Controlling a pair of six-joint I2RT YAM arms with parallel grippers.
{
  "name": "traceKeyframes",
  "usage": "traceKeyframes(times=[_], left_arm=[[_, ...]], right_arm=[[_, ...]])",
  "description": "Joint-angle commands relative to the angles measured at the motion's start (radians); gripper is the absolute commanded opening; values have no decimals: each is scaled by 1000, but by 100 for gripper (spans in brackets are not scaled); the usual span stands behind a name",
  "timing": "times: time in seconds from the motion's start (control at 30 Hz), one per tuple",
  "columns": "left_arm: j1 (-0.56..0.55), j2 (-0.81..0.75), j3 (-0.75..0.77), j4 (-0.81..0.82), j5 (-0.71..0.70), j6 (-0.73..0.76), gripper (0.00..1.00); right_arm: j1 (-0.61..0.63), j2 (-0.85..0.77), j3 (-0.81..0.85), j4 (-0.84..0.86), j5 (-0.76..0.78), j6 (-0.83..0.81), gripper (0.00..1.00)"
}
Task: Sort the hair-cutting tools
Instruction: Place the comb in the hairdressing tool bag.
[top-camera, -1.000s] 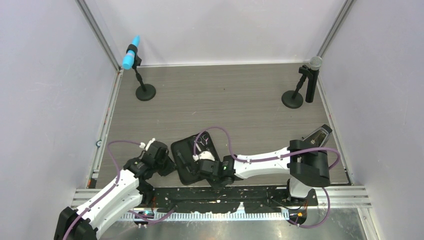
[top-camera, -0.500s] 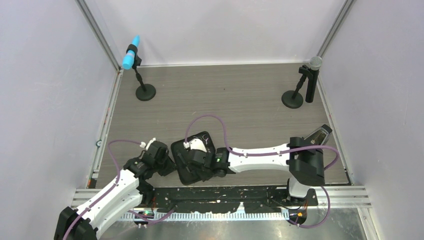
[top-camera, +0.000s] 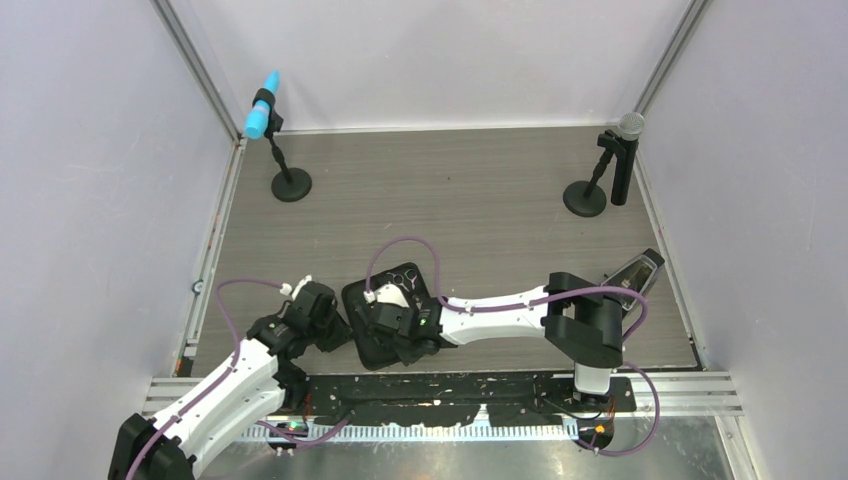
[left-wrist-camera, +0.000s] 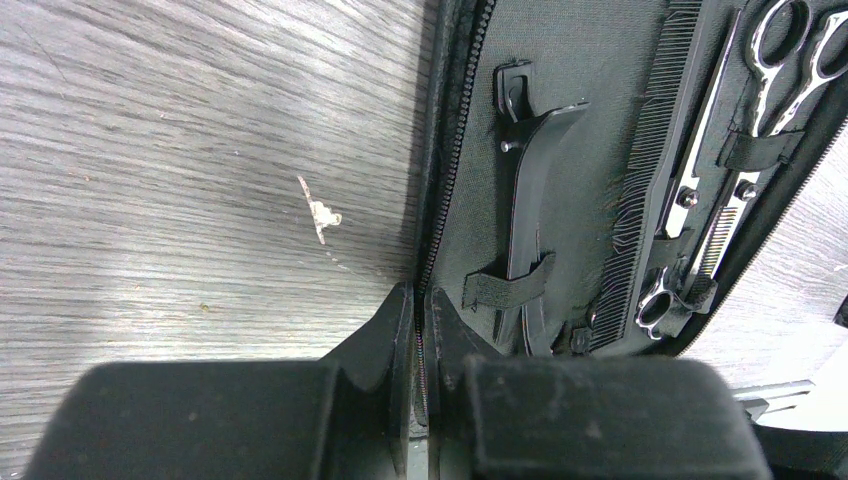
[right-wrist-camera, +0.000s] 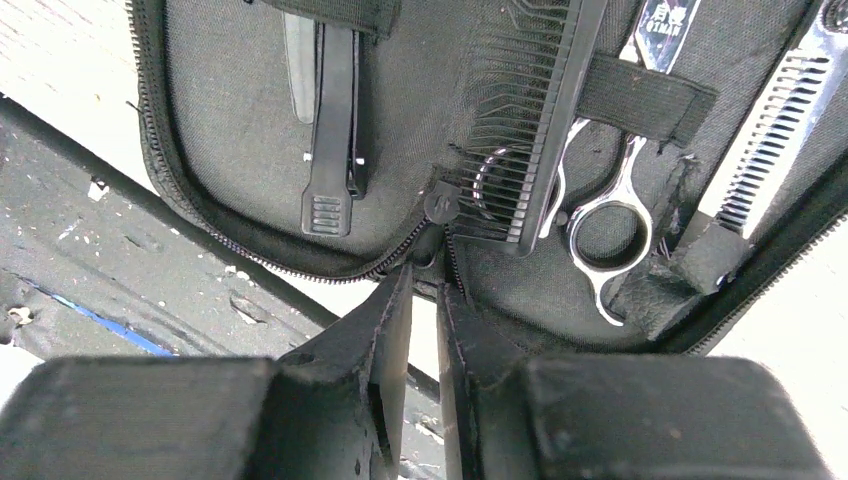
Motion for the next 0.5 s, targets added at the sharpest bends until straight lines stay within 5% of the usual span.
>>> traceKeyframes(times=[0.0, 0.47], left_arm=[[5, 7, 28, -17, -16, 25, 0], [5, 7, 28, -15, -11, 27, 0]], right_arm=[[-7, 6, 29, 28, 0, -6, 25], [-21, 1, 54, 35, -35, -5, 28]])
